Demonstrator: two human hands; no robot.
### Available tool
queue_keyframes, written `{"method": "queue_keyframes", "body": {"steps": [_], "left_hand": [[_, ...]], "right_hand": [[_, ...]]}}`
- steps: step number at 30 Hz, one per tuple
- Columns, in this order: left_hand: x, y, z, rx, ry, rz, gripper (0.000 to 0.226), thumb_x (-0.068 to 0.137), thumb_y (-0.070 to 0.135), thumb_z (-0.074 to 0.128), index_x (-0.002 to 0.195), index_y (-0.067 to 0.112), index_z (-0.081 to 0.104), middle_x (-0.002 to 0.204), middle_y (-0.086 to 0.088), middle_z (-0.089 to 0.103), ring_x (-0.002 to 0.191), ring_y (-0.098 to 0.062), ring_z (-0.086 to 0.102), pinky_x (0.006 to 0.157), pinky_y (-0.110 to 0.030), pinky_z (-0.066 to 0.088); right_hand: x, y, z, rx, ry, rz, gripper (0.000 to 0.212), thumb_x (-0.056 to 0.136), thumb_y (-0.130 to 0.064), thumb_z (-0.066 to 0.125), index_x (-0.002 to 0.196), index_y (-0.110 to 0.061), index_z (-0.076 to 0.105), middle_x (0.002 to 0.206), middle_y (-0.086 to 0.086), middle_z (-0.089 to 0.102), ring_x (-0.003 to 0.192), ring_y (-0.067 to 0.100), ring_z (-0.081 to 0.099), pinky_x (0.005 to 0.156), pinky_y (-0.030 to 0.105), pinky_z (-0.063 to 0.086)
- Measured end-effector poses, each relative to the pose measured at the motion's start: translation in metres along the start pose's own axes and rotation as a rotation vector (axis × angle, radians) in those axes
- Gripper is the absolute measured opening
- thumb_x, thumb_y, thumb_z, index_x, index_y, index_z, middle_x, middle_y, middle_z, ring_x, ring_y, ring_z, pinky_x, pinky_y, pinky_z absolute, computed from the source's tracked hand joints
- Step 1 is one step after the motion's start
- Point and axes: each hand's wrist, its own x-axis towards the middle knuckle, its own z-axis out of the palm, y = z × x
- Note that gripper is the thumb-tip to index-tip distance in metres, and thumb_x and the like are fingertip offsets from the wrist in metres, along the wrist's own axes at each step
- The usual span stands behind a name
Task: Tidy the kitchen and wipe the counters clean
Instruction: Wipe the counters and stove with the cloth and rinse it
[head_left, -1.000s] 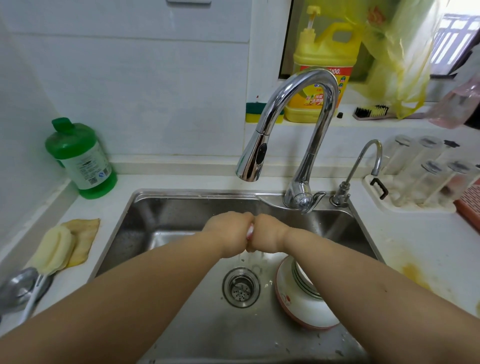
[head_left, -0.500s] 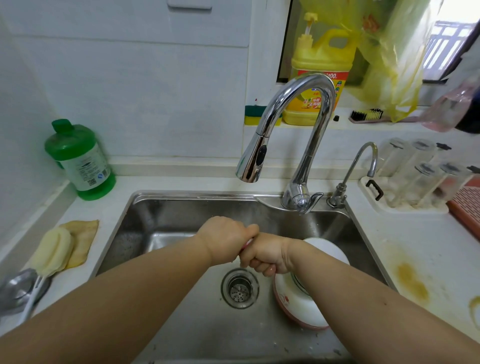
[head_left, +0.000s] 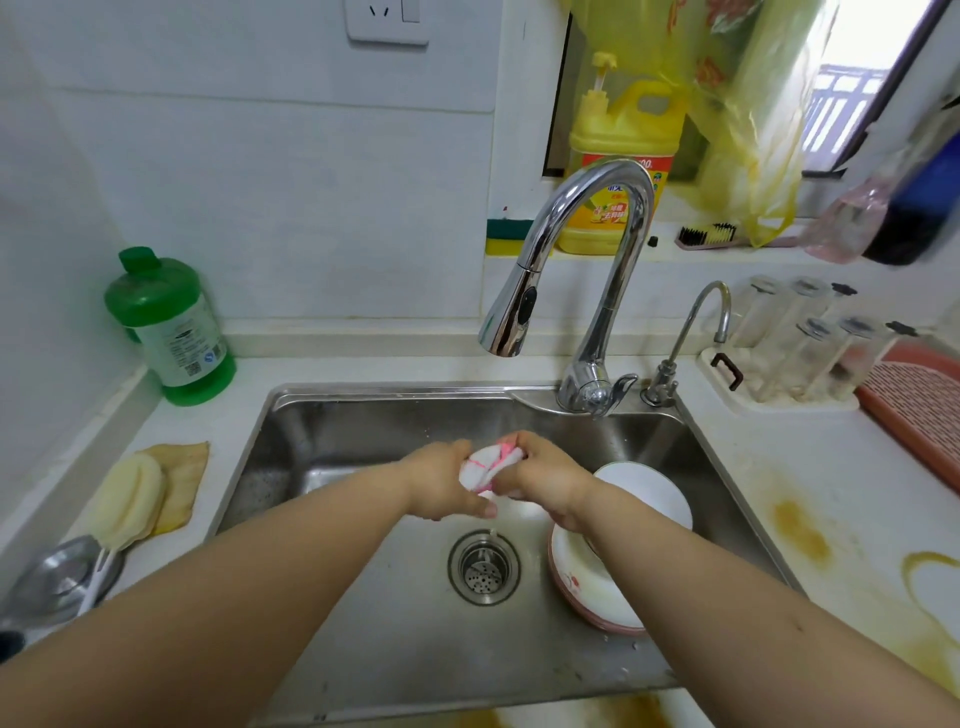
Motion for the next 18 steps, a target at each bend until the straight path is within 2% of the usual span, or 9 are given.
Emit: {"method": "queue_keyframes", "body": {"steps": [2,4,6,8,10,12,13,15,18], "left_hand": [[-0.010,-0.001,-0.008,-0.468,-0.108,-0.075,0.043,0.084,0.034,0.070,0.116,0.013,0.051,0.097,-0.003,0.056,0.075,-0.014,0.058,0.061,-0.020,0.054],[-0.016,-0.003,-0.011,-0.703,-0.152,-0.129,0.038,0.091,0.039,0.058,0.118,0.014,0.053,0.091,-0.003,0.058,0.069,-0.012,0.058,0.066,-0.023,0.057],[-0.020,0.001,-0.007,-0.727,-0.105,-0.152,0.029,0.096,0.041,0.049,0.110,0.016,0.056,0.082,-0.005,0.063,0.064,-0.014,0.060,0.070,-0.029,0.055],[-0.027,0.014,0.002,-0.670,0.021,-0.154,0.026,0.099,0.038,0.043,0.104,0.017,0.058,0.080,-0.006,0.065,0.062,-0.016,0.062,0.067,-0.027,0.052],[-0.034,0.030,0.008,-0.552,0.210,-0.134,0.028,0.101,0.032,0.038,0.101,0.013,0.059,0.091,-0.011,0.065,0.070,-0.021,0.059,0.067,-0.026,0.045],[-0.042,0.044,0.013,-0.426,0.386,-0.123,0.034,0.101,0.030,0.037,0.097,0.008,0.063,0.104,-0.017,0.063,0.088,-0.027,0.058,0.075,-0.027,0.042],[-0.047,0.051,0.015,-0.431,0.436,-0.122,0.036,0.101,0.031,0.038,0.102,0.007,0.065,0.110,-0.017,0.063,0.098,-0.029,0.059,0.081,-0.028,0.043],[-0.059,0.065,0.021,-0.531,0.473,-0.087,0.039,0.100,0.034,0.041,0.115,0.007,0.065,0.117,-0.013,0.064,0.106,-0.028,0.059,0.085,-0.028,0.044],[-0.081,0.094,0.039,-0.549,0.491,0.021,0.041,0.099,0.038,0.039,0.124,0.013,0.061,0.124,-0.009,0.062,0.111,-0.025,0.057,0.094,-0.031,0.045]], "right_hand": [[-0.006,0.002,-0.003,0.099,0.074,-0.065,0.037,0.060,0.001,0.062,0.090,-0.021,0.059,0.095,0.011,0.065,0.091,0.025,0.060,0.087,0.040,0.052],[-0.014,0.007,-0.006,0.085,0.175,-0.138,0.038,0.071,0.012,0.060,0.085,-0.023,0.062,0.090,0.010,0.066,0.087,0.026,0.061,0.085,0.047,0.053],[-0.025,0.011,-0.006,0.065,0.279,-0.204,0.040,0.074,0.014,0.056,0.080,-0.026,0.063,0.085,0.007,0.065,0.082,0.024,0.061,0.082,0.051,0.054],[-0.038,0.011,-0.003,0.037,0.374,-0.257,0.038,0.077,0.008,0.059,0.083,-0.029,0.064,0.088,0.005,0.066,0.083,0.022,0.062,0.084,0.050,0.055],[-0.051,0.007,-0.005,-0.054,0.494,-0.230,0.032,0.081,-0.002,0.064,0.105,-0.023,0.061,0.099,0.003,0.064,0.091,0.020,0.062,0.089,0.041,0.053],[-0.068,0.004,-0.012,-0.075,0.580,-0.150,0.043,0.083,-0.019,0.068,0.123,-0.017,0.051,0.110,0.003,0.061,0.098,0.021,0.060,0.091,0.037,0.050],[-0.078,0.002,-0.014,0.002,0.536,-0.123,0.049,0.083,-0.029,0.069,0.125,-0.016,0.049,0.114,0.004,0.060,0.101,0.021,0.060,0.088,0.038,0.052],[-0.100,0.001,-0.015,0.101,0.341,-0.083,0.054,0.083,-0.045,0.068,0.125,-0.016,0.050,0.118,0.004,0.061,0.101,0.019,0.061,0.074,0.033,0.054],[-0.139,0.008,-0.021,0.090,0.167,-0.077,0.042,0.085,-0.043,0.066,0.116,-0.017,0.056,0.108,0.006,0.066,0.086,0.017,0.061,0.073,0.029,0.051]]}}
